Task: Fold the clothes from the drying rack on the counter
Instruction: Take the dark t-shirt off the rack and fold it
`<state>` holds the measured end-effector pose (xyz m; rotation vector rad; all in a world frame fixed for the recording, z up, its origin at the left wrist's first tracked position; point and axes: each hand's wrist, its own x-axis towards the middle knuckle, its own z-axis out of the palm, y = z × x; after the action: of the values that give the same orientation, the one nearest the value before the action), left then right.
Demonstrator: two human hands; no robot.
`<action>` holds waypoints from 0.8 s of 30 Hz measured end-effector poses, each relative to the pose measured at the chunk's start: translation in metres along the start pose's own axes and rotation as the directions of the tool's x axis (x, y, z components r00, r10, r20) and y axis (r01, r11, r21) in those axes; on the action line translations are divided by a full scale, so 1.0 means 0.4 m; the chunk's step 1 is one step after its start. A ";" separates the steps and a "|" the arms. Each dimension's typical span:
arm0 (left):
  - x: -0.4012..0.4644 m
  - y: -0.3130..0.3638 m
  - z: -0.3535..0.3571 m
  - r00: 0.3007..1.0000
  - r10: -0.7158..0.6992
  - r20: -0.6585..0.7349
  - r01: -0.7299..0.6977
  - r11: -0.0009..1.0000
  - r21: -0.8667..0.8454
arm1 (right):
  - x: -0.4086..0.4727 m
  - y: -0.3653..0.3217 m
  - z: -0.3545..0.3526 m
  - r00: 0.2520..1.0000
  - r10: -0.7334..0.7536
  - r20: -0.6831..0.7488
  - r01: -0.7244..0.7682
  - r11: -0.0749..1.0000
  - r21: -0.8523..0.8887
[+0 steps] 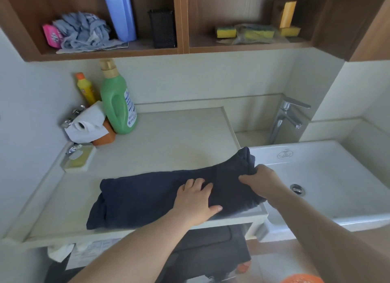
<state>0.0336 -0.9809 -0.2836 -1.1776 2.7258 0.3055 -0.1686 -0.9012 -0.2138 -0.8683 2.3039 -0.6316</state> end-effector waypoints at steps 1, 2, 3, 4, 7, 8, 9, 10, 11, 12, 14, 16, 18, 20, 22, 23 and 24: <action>-0.012 -0.008 0.000 0.999 -0.006 -0.045 0.006 1.000 0.006 | -0.012 -0.025 -0.003 1.000 -0.017 0.004 0.017 1.000 0.024; -0.021 -0.014 0.001 0.998 -0.007 -0.066 0.008 1.000 0.008 | -0.023 -0.046 -0.006 1.000 -0.028 0.013 0.027 0.998 0.062; -0.034 -0.028 -0.002 0.997 -0.013 -0.079 0.013 1.000 -0.001 | -0.034 -0.072 -0.005 0.999 -0.045 0.020 0.043 0.993 0.106; -0.045 -0.044 -0.006 0.997 -0.023 -0.078 0.020 0.999 -0.038 | -0.044 -0.096 -0.002 0.998 -0.058 0.031 0.052 0.986 0.159; -0.078 -0.095 -0.024 0.996 -0.082 -0.020 0.072 0.949 -0.306 | -0.069 -0.164 0.022 0.994 -0.089 0.070 0.064 0.950 0.305; -0.090 -0.111 -0.032 0.993 -0.114 0.015 0.110 0.903 -0.414 | -0.078 -0.187 0.034 0.990 -0.105 0.097 0.067 0.941 0.331; -0.105 -0.128 -0.040 0.985 -0.165 0.047 0.164 0.824 -0.543 | -0.090 -0.212 0.050 0.984 -0.121 0.128 0.070 0.934 0.350; -0.113 -0.135 -0.052 0.972 -0.220 0.087 0.218 0.694 -0.686 | -0.101 -0.232 0.061 0.979 -0.132 0.157 0.066 0.928 0.368; -0.132 -0.146 -0.065 0.947 -0.291 0.135 0.272 0.506 -0.818 | -0.117 -0.258 0.080 0.968 -0.155 0.196 0.072 0.925 0.373; -0.148 -0.151 -0.079 0.918 -0.340 0.206 0.312 0.297 -0.902 | -0.132 -0.283 0.098 0.959 -0.175 0.225 0.082 0.925 0.371; -0.172 -0.163 -0.100 0.871 -0.375 0.317 0.324 -0.045 -0.945 | -0.156 -0.328 0.141 0.937 -0.241 0.255 0.135 0.918 0.373; -0.194 -0.179 -0.105 0.862 -0.365 0.353 0.269 -0.262 -0.927 | -0.172 -0.364 0.196 0.908 -0.320 0.270 0.219 0.913 0.343; -0.212 -0.191 -0.106 0.856 -0.367 0.363 0.217 -0.382 -0.898 | -0.193 -0.382 0.255 0.877 -0.358 0.321 0.253 0.911 0.324; -0.227 -0.202 -0.100 0.829 -0.414 0.376 0.184 -0.433 -0.883 | -0.217 -0.383 0.315 0.837 -0.414 0.358 0.296 0.893 0.340; -0.235 -0.213 -0.093 0.801 -0.455 0.390 0.166 -0.457 -0.874 | -0.247 -0.368 0.352 0.813 -0.489 0.315 0.395 0.862 0.317; -0.234 -0.222 -0.086 0.794 -0.463 0.394 0.155 -0.472 -0.868 | -0.256 -0.356 0.364 0.815 -0.510 0.274 0.425 0.849 0.315; -0.236 -0.237 -0.072 0.791 -0.465 0.398 0.145 -0.490 -0.860 | -0.261 -0.344 0.380 0.818 -0.525 0.232 0.449 0.837 0.311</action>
<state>0.1653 -0.9856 -0.2465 -2.2303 1.0388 2.9347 0.0551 -0.9533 -0.2019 -1.3519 1.6741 -0.9020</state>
